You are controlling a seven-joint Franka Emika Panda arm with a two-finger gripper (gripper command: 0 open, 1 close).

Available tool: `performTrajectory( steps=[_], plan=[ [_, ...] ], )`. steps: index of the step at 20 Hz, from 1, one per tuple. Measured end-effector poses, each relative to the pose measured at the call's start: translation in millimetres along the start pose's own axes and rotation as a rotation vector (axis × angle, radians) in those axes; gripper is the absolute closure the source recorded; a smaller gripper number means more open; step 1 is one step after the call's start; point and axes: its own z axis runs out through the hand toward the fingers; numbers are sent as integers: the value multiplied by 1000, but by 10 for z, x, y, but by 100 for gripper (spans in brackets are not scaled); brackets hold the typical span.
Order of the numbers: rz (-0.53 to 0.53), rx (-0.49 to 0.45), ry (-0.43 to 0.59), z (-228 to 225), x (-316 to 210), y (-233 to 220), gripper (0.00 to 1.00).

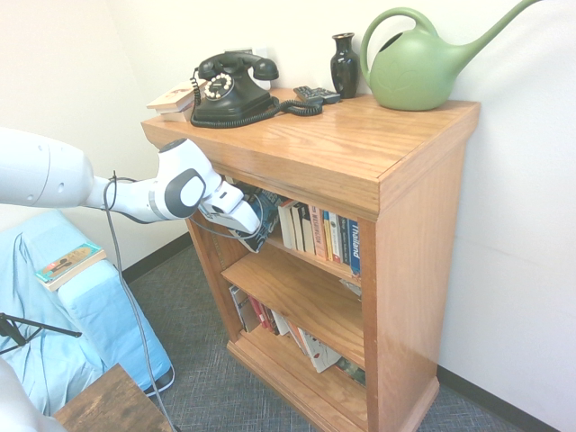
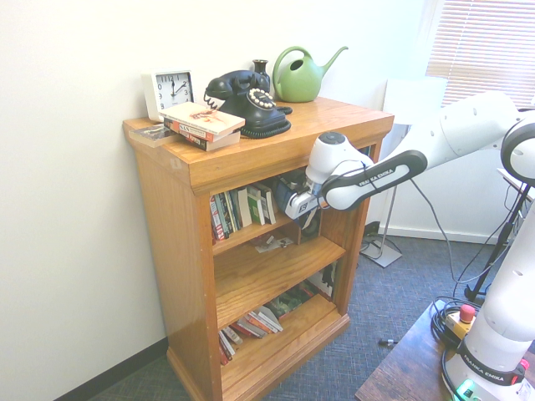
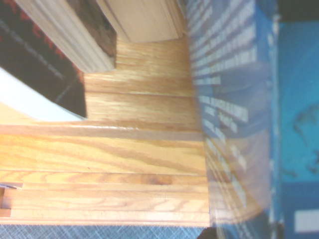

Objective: Put the book on the shelf

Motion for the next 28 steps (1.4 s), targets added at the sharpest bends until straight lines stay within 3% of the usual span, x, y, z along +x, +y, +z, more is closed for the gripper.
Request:
performTrajectory(
  steps=[15,16,28],
  plan=[
    [-35,2,42,3,94,-214,100],
    [-34,2,42,3,94,-216,0],
    [-37,2,47,3,84,-227,0]
  ],
)
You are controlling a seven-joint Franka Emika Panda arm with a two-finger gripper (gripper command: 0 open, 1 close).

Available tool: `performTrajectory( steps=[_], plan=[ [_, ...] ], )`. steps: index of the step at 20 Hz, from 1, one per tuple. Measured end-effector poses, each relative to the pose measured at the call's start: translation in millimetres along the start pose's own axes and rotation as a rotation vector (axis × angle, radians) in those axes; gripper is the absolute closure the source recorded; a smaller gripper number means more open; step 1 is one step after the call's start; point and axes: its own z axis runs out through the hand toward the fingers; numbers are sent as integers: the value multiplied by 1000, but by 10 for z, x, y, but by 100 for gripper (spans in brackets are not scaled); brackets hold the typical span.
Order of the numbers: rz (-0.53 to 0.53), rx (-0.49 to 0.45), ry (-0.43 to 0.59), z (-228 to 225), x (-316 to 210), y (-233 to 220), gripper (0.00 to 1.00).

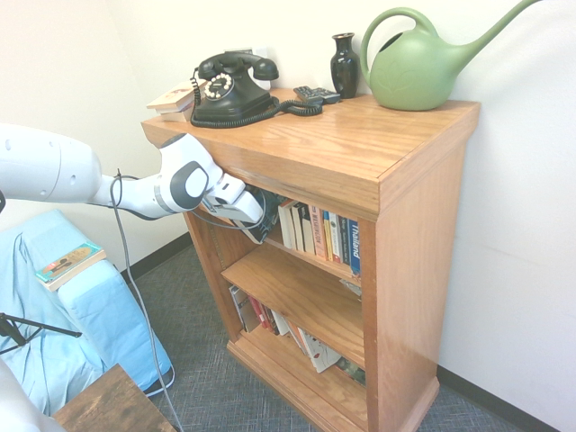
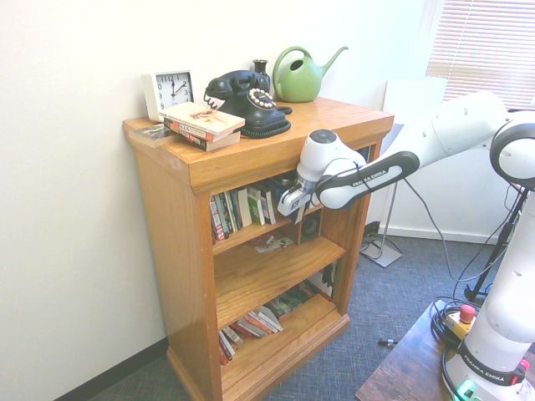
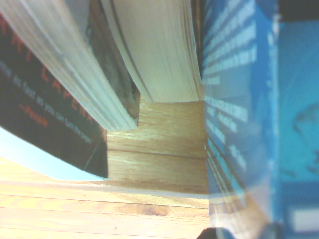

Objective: Put the book on the shelf

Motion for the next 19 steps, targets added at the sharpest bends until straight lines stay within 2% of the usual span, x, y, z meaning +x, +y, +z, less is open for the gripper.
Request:
performTrajectory(
  steps=[10,15,19],
  plan=[
    [8,13,16,-53,43,77,0],
    [0,22,20,-238,-233,427,0],
    [-15,59,5,-587,-580,765,0]
  ],
)
